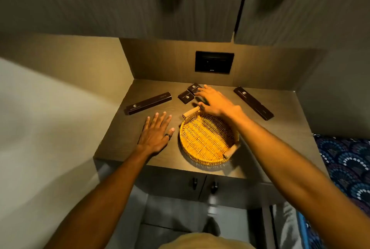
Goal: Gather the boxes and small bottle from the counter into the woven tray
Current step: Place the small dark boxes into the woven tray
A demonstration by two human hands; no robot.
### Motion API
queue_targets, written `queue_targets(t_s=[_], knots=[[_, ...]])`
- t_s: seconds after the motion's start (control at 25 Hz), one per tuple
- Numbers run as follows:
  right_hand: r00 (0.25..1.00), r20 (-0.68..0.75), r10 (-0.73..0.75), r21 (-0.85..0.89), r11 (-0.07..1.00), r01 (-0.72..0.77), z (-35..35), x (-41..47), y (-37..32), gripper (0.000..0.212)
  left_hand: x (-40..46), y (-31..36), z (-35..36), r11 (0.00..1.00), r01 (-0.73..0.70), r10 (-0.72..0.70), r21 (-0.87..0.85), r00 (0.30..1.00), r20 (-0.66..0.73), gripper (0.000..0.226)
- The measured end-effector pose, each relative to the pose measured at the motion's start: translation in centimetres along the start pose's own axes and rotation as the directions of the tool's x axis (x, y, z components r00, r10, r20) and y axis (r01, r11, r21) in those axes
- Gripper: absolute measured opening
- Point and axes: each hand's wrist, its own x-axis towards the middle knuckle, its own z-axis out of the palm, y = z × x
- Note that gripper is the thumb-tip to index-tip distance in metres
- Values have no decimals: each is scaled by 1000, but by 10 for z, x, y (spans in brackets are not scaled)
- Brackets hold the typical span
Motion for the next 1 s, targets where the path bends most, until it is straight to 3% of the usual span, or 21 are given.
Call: queue_targets(t_s=[0.12, 0.36, 0.56, 0.72, 0.8, 0.92, 1.0], knots=[[997, 58, -47, -34, 998, 49, -6, 37, -20, 60, 0, -4, 5, 1000, 4, -3, 21, 1000, -27, 66], [972, 234, -13, -261, 962, 76, 4, 73, -34, 77, 5, -9, 14, 1000, 6, -6, 8, 998, -62, 66], [989, 65, -136, -248, 957, 148, -18, 66, -37, 65, 7, -12, 14, 1000, 0, 0, 1, 997, -78, 66], [965, -163, -203, 84, 972, 219, -47, 17, -16, 71, 6, -10, 18, 1000, 7, -7, 2, 997, -78, 66], [967, -28, -252, 147, 956, 253, -43, -20, -7, 70, 6, -9, 18, 1000, 6, -5, 7, 997, -74, 66], [929, 280, -242, 36, 970, 242, -10, -61, -13, 74, 3, -8, 17, 1000, 3, -3, -7, 997, -77, 66], [910, 346, -229, -6, 969, 247, 17, -73, -20, 70, 2, -7, 16, 1000, 5, -5, -12, 997, -75, 66]])
